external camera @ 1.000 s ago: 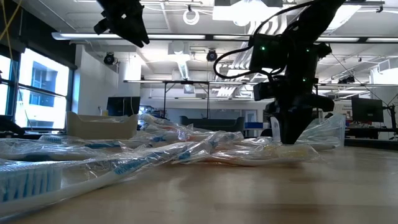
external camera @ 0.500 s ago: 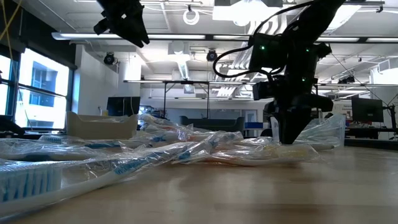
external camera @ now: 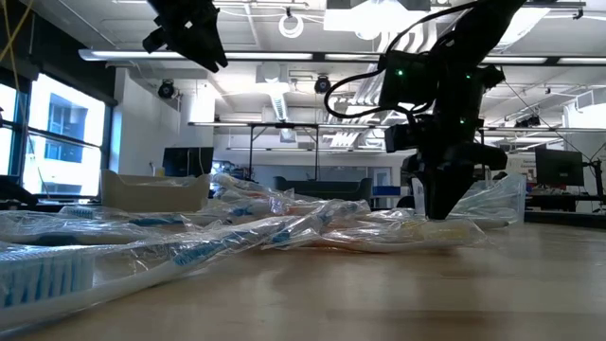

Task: Pick & Place Toothbrushes
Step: Put the green toothbrush into the transparent bin, then put the orange toothbrush into the blue bin

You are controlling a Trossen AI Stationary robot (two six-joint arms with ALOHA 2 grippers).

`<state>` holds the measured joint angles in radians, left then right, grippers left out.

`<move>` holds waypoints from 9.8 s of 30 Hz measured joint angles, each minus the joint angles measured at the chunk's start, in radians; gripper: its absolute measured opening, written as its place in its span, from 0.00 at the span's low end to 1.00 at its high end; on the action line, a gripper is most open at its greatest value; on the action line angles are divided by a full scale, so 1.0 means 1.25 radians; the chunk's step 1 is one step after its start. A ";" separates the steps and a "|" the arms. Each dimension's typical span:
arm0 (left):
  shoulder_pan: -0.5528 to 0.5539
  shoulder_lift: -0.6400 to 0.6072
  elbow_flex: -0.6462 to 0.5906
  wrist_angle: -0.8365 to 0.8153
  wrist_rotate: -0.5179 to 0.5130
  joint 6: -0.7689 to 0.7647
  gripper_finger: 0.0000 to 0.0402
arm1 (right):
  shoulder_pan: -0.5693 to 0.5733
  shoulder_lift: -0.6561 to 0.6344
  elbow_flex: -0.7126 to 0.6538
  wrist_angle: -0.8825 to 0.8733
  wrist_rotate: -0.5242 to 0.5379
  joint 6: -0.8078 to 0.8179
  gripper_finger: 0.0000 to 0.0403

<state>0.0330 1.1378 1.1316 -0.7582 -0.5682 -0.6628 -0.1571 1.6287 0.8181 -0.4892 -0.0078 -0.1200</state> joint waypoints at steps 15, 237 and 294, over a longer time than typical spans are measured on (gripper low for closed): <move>0.000 0.000 0.000 0.000 0.000 0.000 0.28 | 0.000 0.000 0.000 0.001 0.015 0.013 0.06; -0.233 0.020 0.000 -0.261 -0.020 -0.186 0.28 | -0.019 -0.240 0.298 -0.030 -0.055 0.219 0.23; -0.020 0.158 0.000 -0.061 0.110 0.298 0.28 | -0.021 -0.405 0.297 -0.108 -0.027 0.099 0.23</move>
<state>0.0082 1.3349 1.1314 -0.8349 -0.4307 -0.2900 -0.1837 1.1225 1.1893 -0.6249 -0.0422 0.0032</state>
